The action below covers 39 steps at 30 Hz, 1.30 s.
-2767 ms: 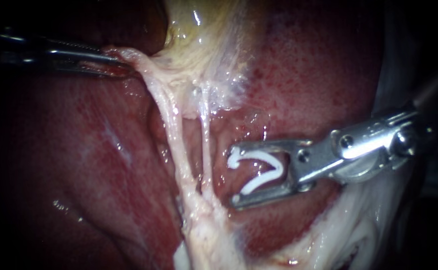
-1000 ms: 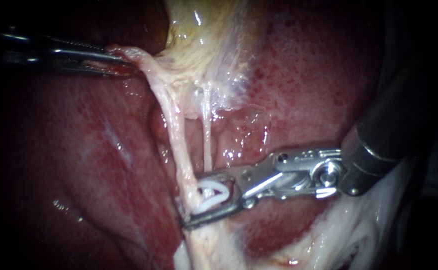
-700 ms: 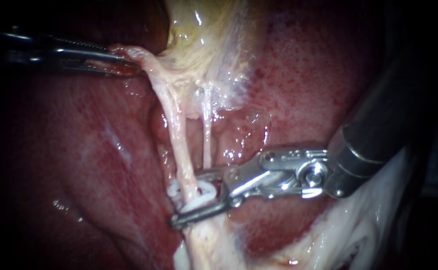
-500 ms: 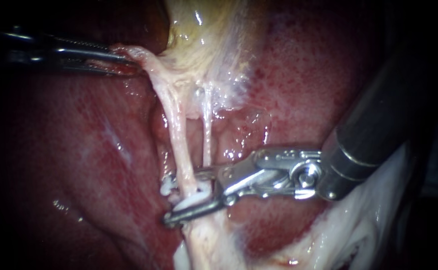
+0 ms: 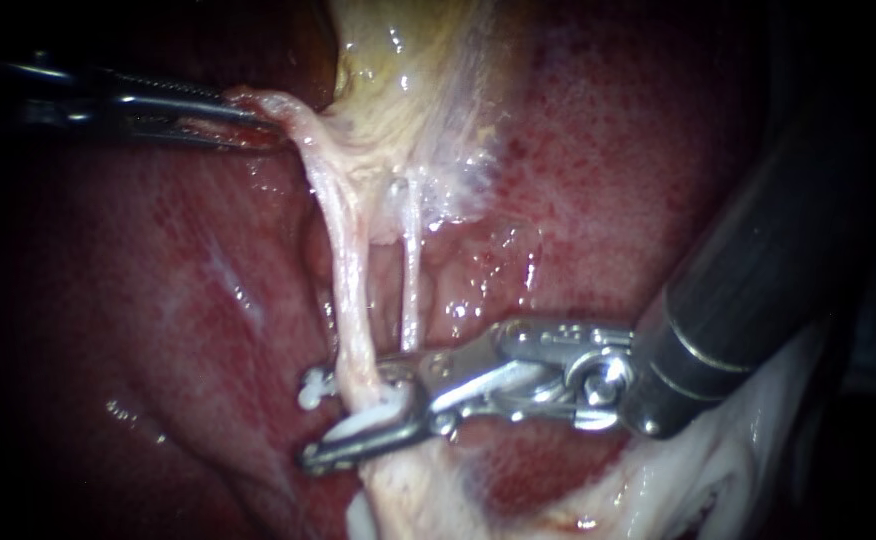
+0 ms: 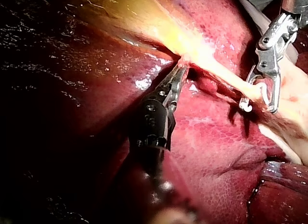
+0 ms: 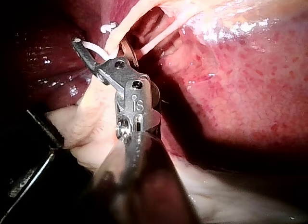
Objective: Clipping first clip left tube
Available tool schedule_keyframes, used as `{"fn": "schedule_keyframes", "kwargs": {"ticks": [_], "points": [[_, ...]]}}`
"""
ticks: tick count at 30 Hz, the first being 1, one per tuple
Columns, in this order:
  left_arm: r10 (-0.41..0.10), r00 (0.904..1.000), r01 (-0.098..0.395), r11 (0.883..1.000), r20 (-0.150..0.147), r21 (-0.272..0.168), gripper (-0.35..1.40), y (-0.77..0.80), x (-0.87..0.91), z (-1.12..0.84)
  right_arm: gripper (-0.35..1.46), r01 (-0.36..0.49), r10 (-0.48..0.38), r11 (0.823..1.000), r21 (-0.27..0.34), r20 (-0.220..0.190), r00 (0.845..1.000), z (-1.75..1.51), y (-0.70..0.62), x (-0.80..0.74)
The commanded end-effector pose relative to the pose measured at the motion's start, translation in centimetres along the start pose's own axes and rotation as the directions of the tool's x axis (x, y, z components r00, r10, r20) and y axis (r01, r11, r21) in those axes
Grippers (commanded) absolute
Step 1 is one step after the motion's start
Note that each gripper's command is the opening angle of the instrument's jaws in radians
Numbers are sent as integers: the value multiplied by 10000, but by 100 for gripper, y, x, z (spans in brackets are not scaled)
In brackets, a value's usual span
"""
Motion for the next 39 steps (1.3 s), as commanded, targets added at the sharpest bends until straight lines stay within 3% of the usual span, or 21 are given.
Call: {"fn": "schedule_keyframes", "kwargs": {"ticks": [1,28,39], "points": [[2,10000,-2,10000,-1,-5,-35,0,0,0,49,-6,6,10000,19,-8,10000,0,-1,1],[12,10000,-12,10000,-1,-7,-35,-2,-2,-1,45,-233,233,9993,286,10,9997,-6,-26,16],[13,10000,-13,10000,-1,-7,-35,-3,-3,-1,38,-231,230,9991,360,40,9997,-6,-26,18]]}}
